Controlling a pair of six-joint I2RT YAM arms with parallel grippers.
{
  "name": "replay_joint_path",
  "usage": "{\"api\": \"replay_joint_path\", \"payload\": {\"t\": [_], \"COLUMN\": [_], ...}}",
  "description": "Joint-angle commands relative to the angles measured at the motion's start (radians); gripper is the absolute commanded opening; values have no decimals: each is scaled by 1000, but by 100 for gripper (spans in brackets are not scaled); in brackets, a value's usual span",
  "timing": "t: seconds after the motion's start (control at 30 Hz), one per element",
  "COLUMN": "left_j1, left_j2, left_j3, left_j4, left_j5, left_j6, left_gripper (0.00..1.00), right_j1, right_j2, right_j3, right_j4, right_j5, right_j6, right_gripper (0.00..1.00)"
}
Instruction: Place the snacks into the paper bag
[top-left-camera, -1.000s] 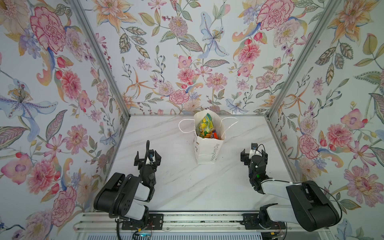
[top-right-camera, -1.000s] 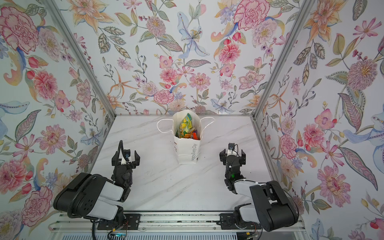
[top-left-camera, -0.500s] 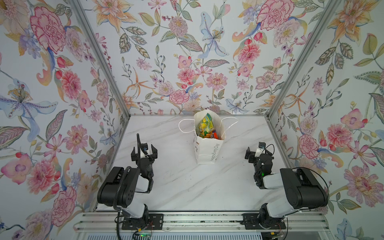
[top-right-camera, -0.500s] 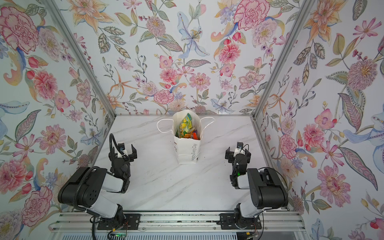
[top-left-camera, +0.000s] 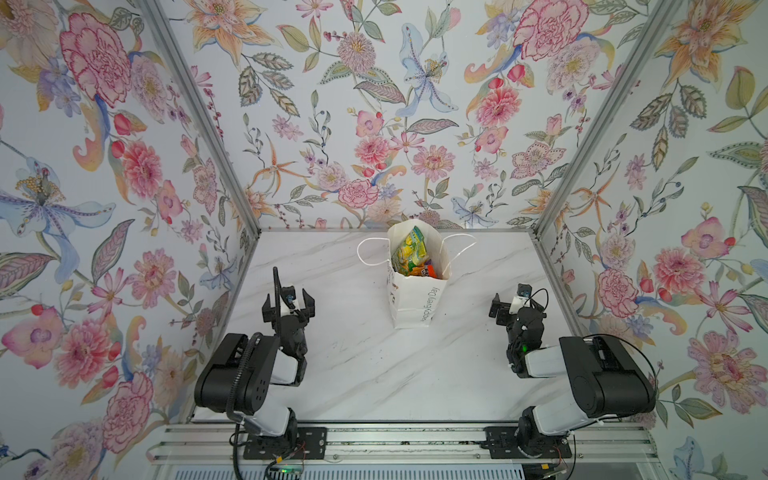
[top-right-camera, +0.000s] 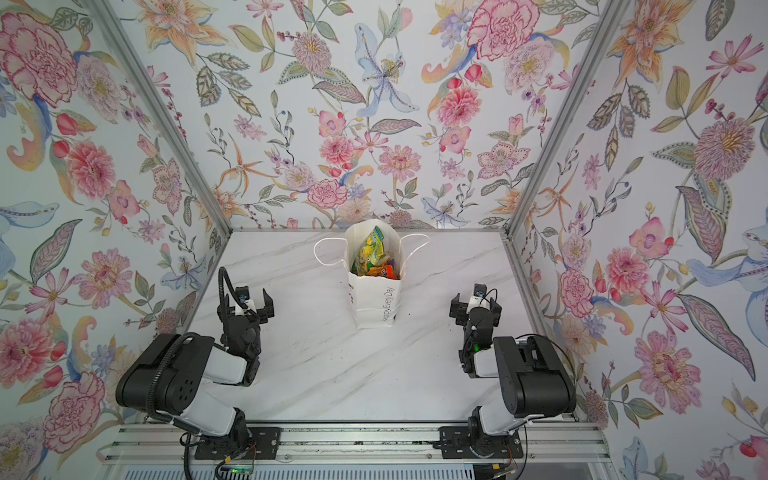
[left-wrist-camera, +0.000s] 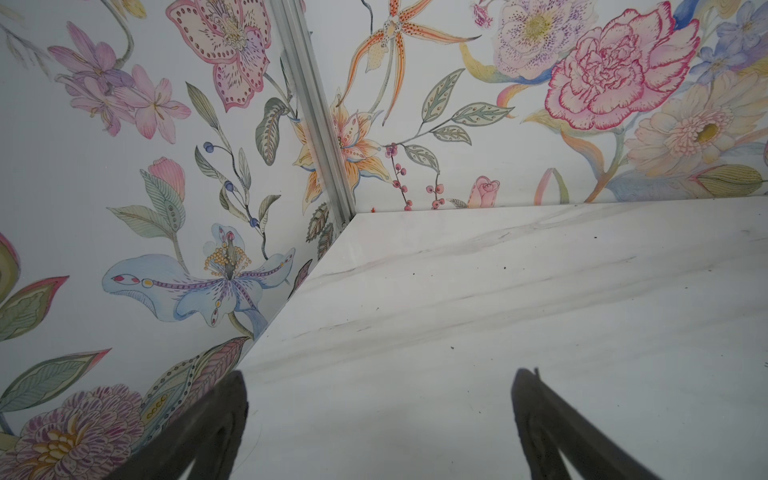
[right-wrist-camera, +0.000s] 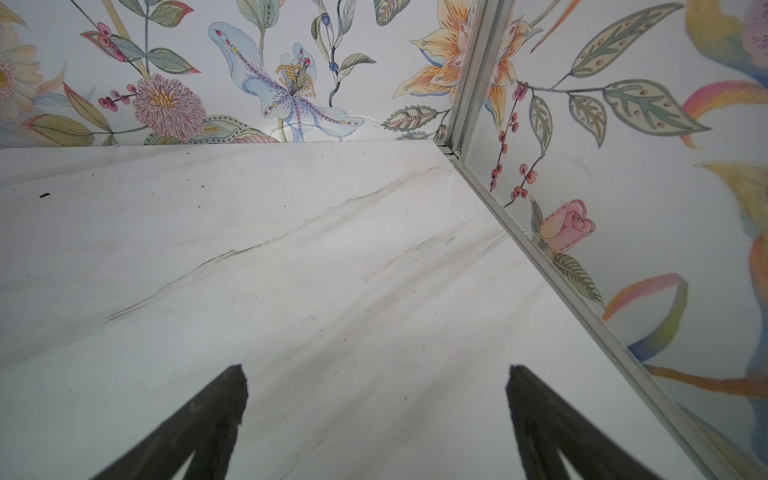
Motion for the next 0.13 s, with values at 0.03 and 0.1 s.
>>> {"api": "replay_joint_path", "payload": {"t": [0.03,0.1], "left_j1": [7,7], "left_j2": [-7,-7], "left_j3": [-2,-2], "left_j4": [9,9], "left_j5": [-15,-14], "left_j6": [-17,-17], "left_gripper": [99,99], "right_j1": [2,3], "right_j2": [3,4], "right_j3": [15,10], "right_j4": [13,24], "right_j5": [6,10], "right_j6": [16,14], "right_gripper": [99,99]}}
